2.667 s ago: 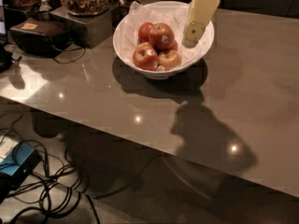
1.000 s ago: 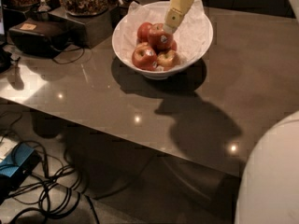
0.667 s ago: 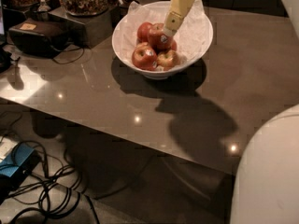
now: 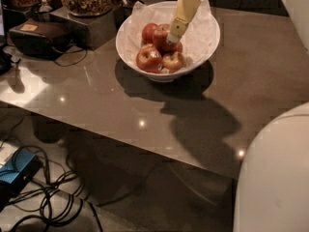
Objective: Pick apple from white bowl
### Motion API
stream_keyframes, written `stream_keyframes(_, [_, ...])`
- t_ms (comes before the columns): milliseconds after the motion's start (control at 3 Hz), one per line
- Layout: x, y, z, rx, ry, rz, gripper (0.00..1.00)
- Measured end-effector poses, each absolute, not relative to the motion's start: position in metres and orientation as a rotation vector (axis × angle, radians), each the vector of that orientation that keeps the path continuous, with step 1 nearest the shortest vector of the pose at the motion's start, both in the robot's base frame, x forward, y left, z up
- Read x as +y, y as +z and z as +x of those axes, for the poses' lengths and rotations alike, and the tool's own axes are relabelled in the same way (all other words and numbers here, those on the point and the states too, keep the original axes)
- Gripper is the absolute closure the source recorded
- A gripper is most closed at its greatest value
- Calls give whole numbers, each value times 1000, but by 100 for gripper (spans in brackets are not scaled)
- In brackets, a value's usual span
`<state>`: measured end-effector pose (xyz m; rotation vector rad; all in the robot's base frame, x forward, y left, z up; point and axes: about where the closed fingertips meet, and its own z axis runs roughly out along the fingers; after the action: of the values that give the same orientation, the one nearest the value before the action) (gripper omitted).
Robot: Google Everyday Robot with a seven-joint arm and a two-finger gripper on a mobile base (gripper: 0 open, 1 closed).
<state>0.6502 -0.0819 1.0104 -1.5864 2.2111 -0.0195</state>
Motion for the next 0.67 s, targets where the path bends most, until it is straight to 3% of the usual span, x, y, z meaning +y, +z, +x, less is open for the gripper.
stream_keyframes(333, [-72,991,667,2221,9,-1591,0])
stream_keyframes(667, [-64,975,684,2235,13,-1578,18])
